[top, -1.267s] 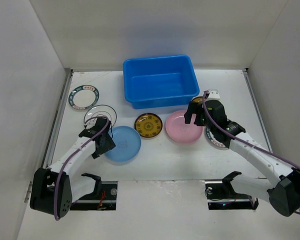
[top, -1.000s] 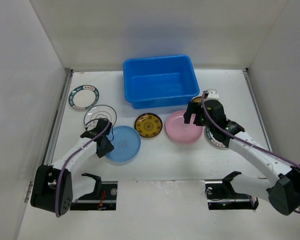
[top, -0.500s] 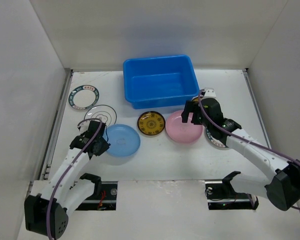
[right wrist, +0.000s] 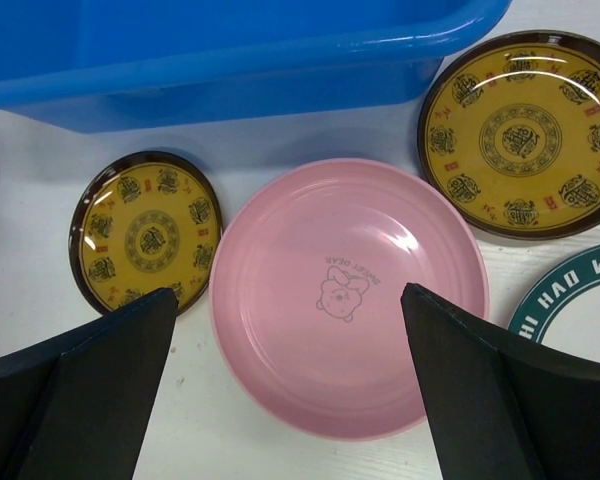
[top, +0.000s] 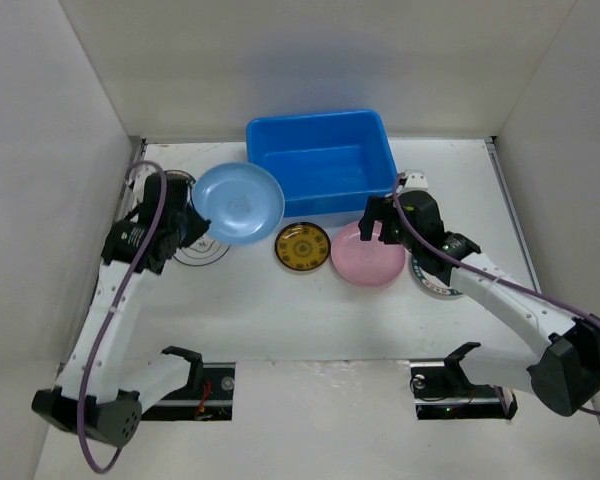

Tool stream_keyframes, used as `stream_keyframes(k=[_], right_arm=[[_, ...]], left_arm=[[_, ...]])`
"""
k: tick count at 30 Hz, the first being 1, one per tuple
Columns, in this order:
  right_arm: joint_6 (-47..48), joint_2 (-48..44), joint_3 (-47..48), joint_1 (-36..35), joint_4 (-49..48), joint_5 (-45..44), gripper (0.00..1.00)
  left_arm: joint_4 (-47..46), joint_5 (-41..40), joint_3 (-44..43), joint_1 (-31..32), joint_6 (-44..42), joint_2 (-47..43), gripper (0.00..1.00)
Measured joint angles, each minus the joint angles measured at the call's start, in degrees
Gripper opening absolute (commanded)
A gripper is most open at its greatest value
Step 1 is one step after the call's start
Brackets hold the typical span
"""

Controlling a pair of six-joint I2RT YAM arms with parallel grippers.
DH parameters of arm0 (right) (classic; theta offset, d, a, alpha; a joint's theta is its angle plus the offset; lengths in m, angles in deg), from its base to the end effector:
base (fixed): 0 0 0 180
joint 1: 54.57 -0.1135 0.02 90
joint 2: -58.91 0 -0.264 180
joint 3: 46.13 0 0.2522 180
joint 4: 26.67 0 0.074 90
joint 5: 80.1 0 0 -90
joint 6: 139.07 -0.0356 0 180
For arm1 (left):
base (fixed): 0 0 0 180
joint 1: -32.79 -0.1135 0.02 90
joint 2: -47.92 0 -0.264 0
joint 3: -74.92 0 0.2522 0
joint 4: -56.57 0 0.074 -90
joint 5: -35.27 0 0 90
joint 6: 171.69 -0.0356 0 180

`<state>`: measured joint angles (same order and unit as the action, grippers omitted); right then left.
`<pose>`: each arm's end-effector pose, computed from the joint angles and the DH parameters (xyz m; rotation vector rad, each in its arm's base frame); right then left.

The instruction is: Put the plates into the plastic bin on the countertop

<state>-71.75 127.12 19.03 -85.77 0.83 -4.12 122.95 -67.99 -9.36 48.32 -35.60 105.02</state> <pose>0.2331 0.1311 0.2900 -0.0090 2.1018 0.3125 0.1806 -0.0417 0.3817 -0.7127 2.1375 -0.3226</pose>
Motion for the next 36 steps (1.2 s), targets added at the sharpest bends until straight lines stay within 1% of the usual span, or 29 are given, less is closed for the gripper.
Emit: stream_keyframes(k=[2, 5, 11, 14, 18, 22, 25, 31, 36], right_arm=[[0.0, -0.5, 0.0, 0.0, 0.2, 0.1, 1.0], [0.0, -2.0, 0.0, 0.0, 0.5, 0.1, 1.0], [-0.2, -4.4, -0.1, 0.1, 2.0, 0.1, 1.0], [-0.3, -5.1, -0.4, 0.5, 3.3, 0.1, 1.0], [-1.0, -7.0, -1.2, 1.2, 5.2, 0.1, 1.0], [-1.6, -9.2, -2.2, 2.1, 6.3, 0.1, 1.0], [-2.0, -10.5, -2.8, 2.9, 7.3, 0.1, 1.0], [-2.6, -11.6, -3.6, 3.8, 8.6, 0.1, 1.0], [-2.6, -11.8, -4.1, 3.8, 9.0, 0.1, 1.0]], left_arm=[[-3.2, 1.0, -6.1, -0.2, -1.1, 5.6, 0.0], [-9.9, 2.5, -14.8, -0.2, -2.7, 16.5, 0.0], [-21.7, 5.6, -36.3, -0.1, -7.4, 45.1, 0.0], [-24.8, 7.9, -45.5, 0.0, -8.9, 58.1, 0.0], [-26.3, 10.3, -54.9, 0.4, -11.1, 71.4, 0.0], [-26.7, 12.0, -56.8, 0.9, -13.4, 76.9, 0.0], [-27.0, 13.2, -56.5, 1.4, -15.8, 77.5, 0.0], [-30.4, 15.0, -55.8, 2.6, -20.6, 77.5, 0.02], [-31.6, 16.2, -55.8, 3.8, -23.8, 79.7, 0.03]])
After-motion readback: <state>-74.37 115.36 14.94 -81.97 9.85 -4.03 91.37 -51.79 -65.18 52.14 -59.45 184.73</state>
